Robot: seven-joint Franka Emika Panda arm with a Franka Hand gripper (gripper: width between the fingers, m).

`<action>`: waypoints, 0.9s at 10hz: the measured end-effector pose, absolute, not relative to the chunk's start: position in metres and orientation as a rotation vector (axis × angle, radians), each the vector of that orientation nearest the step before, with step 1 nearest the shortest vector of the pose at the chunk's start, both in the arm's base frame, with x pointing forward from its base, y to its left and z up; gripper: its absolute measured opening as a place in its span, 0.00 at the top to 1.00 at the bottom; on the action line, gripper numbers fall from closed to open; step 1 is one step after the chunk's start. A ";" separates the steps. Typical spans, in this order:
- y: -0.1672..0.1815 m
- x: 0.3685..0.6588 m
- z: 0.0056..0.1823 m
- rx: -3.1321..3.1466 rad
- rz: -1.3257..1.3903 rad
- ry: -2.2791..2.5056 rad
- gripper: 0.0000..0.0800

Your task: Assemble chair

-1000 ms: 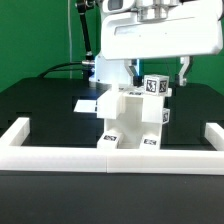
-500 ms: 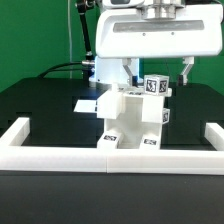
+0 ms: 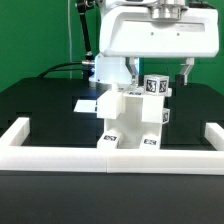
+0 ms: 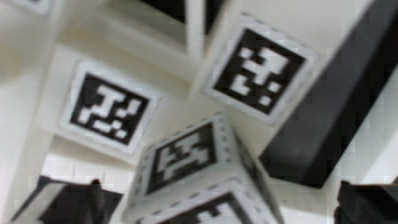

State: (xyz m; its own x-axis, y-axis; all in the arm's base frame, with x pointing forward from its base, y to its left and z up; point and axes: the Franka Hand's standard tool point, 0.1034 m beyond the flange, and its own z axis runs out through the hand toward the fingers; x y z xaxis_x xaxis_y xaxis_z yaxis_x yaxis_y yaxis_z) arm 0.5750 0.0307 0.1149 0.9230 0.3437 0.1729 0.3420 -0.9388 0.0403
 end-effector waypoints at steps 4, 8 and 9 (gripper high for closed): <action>0.031 0.575 0.114 3.069 0.277 0.558 0.53; 0.031 0.575 0.114 3.124 0.280 0.294 0.64; 0.031 0.575 0.114 3.144 0.280 0.137 0.64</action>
Offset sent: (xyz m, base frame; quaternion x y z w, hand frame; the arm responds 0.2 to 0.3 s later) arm 0.0000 0.0000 0.0000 0.0000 0.0000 0.0000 1.0000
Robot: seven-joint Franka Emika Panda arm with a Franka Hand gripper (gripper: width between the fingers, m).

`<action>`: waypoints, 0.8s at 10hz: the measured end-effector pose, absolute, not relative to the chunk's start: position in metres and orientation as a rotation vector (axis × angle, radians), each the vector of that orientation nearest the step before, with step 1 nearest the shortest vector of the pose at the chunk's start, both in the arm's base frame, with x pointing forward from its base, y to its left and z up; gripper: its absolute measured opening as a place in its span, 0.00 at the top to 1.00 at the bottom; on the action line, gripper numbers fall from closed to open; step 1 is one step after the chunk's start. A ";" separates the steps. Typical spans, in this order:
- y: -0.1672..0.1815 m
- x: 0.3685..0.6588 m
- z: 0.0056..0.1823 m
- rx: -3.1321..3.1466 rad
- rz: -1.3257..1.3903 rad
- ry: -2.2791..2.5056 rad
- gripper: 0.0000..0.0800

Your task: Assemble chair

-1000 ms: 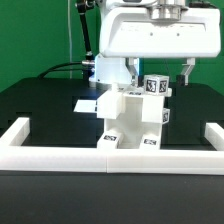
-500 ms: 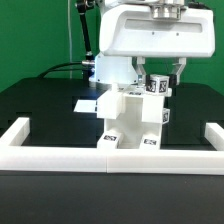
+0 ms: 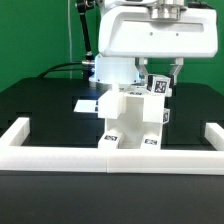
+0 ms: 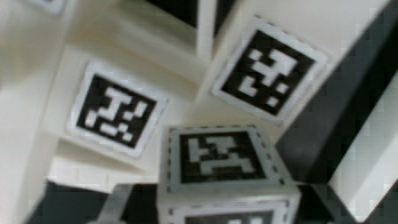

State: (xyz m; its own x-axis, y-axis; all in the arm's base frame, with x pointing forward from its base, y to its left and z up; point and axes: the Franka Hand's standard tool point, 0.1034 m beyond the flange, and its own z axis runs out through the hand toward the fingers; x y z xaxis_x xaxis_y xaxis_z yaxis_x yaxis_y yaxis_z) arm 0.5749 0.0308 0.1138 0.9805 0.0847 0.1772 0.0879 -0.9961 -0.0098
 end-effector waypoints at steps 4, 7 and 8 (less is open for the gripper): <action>0.029 0.576 0.113 -3.046 -0.271 0.370 0.64; 0.028 0.576 0.113 -2.943 -0.257 0.756 0.64; 0.028 0.576 0.113 -2.905 -0.252 0.865 0.64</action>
Offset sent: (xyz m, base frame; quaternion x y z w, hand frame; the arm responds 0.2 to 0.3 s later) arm -0.0036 -0.0071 -0.0040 0.0076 0.0048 0.2532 0.9674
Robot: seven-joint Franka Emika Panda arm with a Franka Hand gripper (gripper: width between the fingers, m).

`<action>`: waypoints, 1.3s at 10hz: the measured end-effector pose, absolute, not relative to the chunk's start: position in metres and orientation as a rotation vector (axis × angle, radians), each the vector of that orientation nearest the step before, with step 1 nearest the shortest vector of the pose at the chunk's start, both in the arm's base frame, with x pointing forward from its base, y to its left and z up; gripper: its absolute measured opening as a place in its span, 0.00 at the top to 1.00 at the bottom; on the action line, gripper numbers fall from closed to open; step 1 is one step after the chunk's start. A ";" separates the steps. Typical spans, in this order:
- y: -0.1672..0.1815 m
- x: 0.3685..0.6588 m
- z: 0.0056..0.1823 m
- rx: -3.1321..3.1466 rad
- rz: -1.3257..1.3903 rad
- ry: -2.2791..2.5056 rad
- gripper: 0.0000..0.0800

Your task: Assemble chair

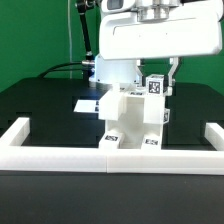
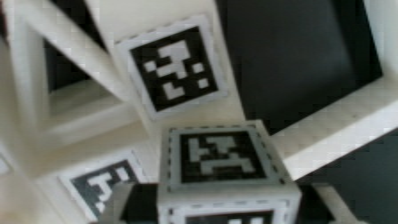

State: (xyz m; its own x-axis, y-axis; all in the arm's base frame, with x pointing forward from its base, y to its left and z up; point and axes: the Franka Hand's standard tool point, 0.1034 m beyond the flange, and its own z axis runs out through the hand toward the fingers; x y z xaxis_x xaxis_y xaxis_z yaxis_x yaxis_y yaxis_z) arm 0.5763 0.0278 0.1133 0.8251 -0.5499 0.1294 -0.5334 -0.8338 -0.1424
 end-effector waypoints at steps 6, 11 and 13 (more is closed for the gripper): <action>0.029 0.576 0.113 -2.618 -0.210 1.414 0.64; 0.030 0.578 0.114 -2.777 -0.231 1.129 0.21; 0.032 0.578 0.115 -2.912 -0.257 0.811 0.19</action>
Offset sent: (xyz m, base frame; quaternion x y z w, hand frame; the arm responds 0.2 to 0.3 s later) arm 0.0001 -0.0003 -0.0113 0.0055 -0.0259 0.2380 0.9709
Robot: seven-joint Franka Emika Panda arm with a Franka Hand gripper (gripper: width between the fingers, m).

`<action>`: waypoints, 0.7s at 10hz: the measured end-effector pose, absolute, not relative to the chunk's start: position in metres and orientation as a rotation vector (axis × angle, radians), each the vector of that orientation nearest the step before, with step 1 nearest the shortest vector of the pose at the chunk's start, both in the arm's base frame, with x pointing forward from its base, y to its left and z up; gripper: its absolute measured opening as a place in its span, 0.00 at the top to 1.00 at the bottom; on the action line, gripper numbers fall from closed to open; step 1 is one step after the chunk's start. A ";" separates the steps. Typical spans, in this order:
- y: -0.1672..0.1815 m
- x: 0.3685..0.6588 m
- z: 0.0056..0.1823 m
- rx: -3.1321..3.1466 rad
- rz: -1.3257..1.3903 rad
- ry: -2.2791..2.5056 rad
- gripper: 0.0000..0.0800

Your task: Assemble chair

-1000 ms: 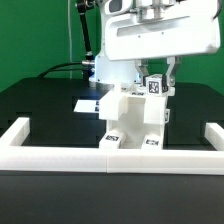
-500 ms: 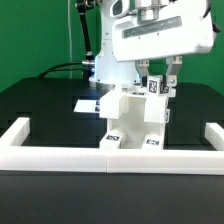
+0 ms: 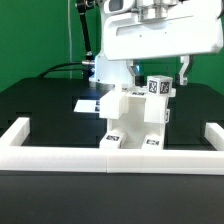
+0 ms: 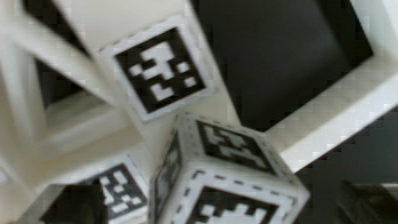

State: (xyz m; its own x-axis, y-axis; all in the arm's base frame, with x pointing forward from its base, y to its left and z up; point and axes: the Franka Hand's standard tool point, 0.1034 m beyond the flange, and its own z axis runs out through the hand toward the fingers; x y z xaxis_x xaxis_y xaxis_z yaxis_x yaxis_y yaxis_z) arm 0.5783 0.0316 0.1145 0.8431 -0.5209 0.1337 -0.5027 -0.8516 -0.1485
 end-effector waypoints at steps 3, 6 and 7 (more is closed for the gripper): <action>0.032 0.579 0.117 -3.042 -0.291 0.287 0.19; 0.032 0.578 0.116 -3.083 -0.311 -0.165 0.19; 0.033 0.578 0.116 -3.086 -0.312 -0.228 0.19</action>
Offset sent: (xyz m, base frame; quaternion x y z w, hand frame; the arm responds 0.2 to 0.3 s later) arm -0.0072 0.0077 0.0036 0.0084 0.0092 -0.2466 0.9690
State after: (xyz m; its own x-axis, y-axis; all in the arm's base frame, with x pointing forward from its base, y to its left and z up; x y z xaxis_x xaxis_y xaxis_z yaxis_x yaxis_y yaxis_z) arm 0.5781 0.0326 0.1158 0.9692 0.1426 0.2010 0.1489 -0.9887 -0.0165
